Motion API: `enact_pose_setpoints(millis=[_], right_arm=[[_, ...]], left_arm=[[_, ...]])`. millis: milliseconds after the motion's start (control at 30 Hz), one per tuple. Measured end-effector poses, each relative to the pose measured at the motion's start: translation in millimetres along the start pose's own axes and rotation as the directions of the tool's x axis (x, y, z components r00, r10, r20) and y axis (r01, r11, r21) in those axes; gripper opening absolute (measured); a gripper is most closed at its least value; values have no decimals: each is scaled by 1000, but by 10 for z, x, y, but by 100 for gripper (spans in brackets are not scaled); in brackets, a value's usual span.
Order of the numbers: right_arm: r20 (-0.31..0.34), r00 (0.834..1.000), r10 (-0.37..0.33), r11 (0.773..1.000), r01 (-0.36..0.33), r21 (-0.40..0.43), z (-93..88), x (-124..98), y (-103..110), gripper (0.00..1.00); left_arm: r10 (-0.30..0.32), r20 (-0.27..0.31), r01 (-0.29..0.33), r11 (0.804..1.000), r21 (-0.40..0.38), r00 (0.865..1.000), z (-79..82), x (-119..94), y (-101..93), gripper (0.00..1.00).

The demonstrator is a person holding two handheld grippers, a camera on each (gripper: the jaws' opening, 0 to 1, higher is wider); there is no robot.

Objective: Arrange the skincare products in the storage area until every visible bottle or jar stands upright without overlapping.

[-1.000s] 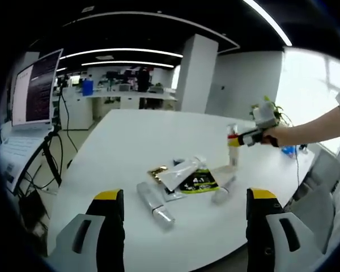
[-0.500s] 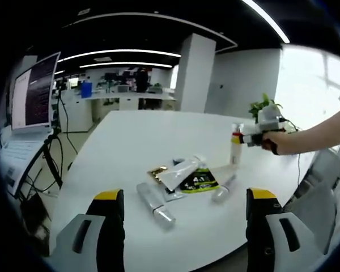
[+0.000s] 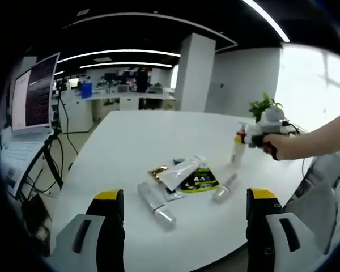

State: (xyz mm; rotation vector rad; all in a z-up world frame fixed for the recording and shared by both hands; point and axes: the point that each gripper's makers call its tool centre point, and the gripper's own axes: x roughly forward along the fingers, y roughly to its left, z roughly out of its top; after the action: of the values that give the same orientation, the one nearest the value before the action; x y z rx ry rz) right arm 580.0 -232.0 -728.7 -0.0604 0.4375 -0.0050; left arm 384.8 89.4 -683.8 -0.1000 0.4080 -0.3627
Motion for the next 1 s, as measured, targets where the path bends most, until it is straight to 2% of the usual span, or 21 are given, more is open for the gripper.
enact_pose_setpoints(millis=[100,267,667,800,1000], right_arm=[[3,1000,-2,1000,2,30,-39,-27,-31,28],[-1,1000,-10,1000,10,11,-52,-54,-30,28],[-14,997,-80,995,81,52,-76,-61,-49,28],[-9,998,-68,995,69,68,-86,-69,-48,28],[-18,999,-39,999,39,19,-167,-106,-14,29]], left_arm=[[-1,-1,1,1000,2,1000,-1,-1,-5,87],[-6,-3,6,1000,6,1000,-5,0,-15,87],[-3,2,3,1000,8,1000,1,-2,-10,87],[-3,5,3,1000,7,1000,6,-4,-7,87],[-5,8,5,1000,12,1000,13,-3,-11,87]])
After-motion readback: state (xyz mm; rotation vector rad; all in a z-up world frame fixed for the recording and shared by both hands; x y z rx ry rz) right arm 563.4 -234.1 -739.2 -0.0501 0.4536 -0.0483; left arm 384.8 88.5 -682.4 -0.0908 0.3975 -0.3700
